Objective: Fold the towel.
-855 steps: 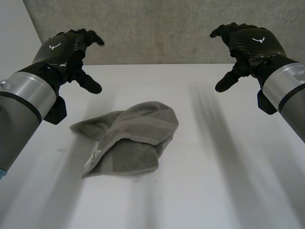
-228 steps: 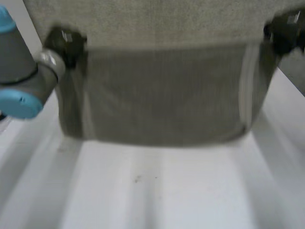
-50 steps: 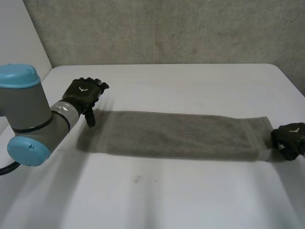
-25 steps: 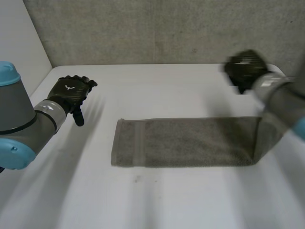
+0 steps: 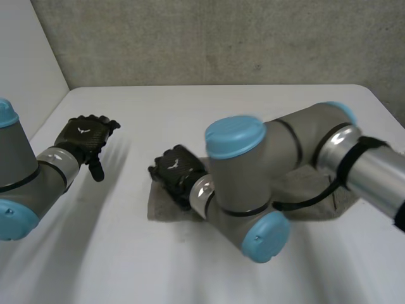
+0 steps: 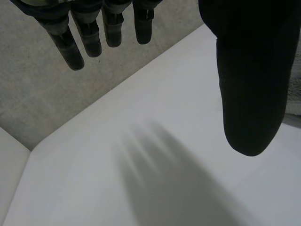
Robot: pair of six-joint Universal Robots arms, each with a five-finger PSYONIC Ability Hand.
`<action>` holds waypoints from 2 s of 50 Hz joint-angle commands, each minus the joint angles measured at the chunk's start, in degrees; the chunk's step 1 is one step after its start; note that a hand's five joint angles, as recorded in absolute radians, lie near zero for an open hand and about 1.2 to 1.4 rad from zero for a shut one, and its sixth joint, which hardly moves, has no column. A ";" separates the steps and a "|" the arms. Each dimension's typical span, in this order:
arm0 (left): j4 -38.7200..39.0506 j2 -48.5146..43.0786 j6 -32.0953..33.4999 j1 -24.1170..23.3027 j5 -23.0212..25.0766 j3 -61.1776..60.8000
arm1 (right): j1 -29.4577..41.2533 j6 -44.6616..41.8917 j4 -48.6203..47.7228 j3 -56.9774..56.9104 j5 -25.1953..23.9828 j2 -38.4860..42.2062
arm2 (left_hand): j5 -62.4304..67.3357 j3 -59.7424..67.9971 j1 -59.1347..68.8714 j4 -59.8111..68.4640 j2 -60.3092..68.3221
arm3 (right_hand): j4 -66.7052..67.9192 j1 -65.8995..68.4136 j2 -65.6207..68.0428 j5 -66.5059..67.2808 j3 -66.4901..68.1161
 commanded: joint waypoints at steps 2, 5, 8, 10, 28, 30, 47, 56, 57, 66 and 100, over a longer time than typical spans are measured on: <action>1.20 0.11 -0.01 -0.04 0.02 -0.75 | -18.38 4.38 -8.03 20.52 -3.48 -18.98 | -1.60 0.35 0.24 0.37 0.57 | -9.18 -11.81 -9.18 -9.23 -9.17; 1.47 0.11 -0.01 -0.04 0.02 -0.93 | -24.79 4.29 -8.20 25.44 -4.80 -23.11 | -1.60 0.35 0.24 0.37 0.57 | -8.17 -10.80 -8.17 -8.22 -8.16; 1.56 0.11 -0.18 -0.13 0.02 -1.02 | -33.37 4.21 -7.85 27.37 -6.90 -25.22 | -1.60 0.35 0.24 0.37 0.57 | -7.00 -9.63 -7.00 -7.05 -6.99; 1.56 0.11 -0.36 -0.13 0.02 -1.02 | -36.31 3.94 -7.32 26.94 -7.97 -24.96 | -1.60 0.35 0.24 0.37 0.57 | -6.65 -9.28 -6.65 -6.71 -6.64; 2.96 -0.07 -1.68 0.05 0.02 -2.60 | -46.06 -10.81 2.08 9.64 -10.52 -10.38 | -1.60 0.35 0.24 0.37 0.57 | 11.51 8.88 11.51 11.45 11.52; 3.14 -0.07 -1.68 -0.04 0.11 -2.69 | -46.06 -11.52 2.00 8.58 -10.69 -9.32 | -1.60 0.35 0.24 0.37 0.57 | 11.85 9.22 11.85 11.79 11.86; 3.14 -0.07 -1.68 -0.04 0.02 -2.78 | -45.27 -26.63 1.73 -2.85 -10.78 4.12 | -1.60 0.35 0.24 0.37 0.57 | 16.06 13.42 16.06 16.00 16.07; 3.22 -0.07 -1.68 -0.04 0.11 -3.13 | -44.92 -29.63 1.82 -6.46 -10.60 8.44 | -1.60 0.35 0.24 0.37 0.57 | 18.07 15.44 18.07 18.02 18.08; 3.22 -0.07 -1.68 -0.04 0.11 -3.13 | -44.92 -29.98 1.82 -6.81 -10.60 8.79 | -1.60 0.35 0.24 0.37 0.57 | 21.41 18.77 21.41 21.35 21.41; 3.22 -0.07 -1.68 -0.04 0.11 -3.21 | -44.31 -29.20 1.99 -7.17 -11.22 6.17 | -1.60 0.35 0.24 0.37 0.57 | 56.03 53.40 56.03 55.97 56.04; 3.22 2.48 -2.29 1.89 -0.07 -4.36 | 0.25 -17.85 -0.29 -3.21 -15.96 2.64 | -1.60 0.35 0.24 0.37 0.57 | 56.03 53.40 56.03 55.97 56.04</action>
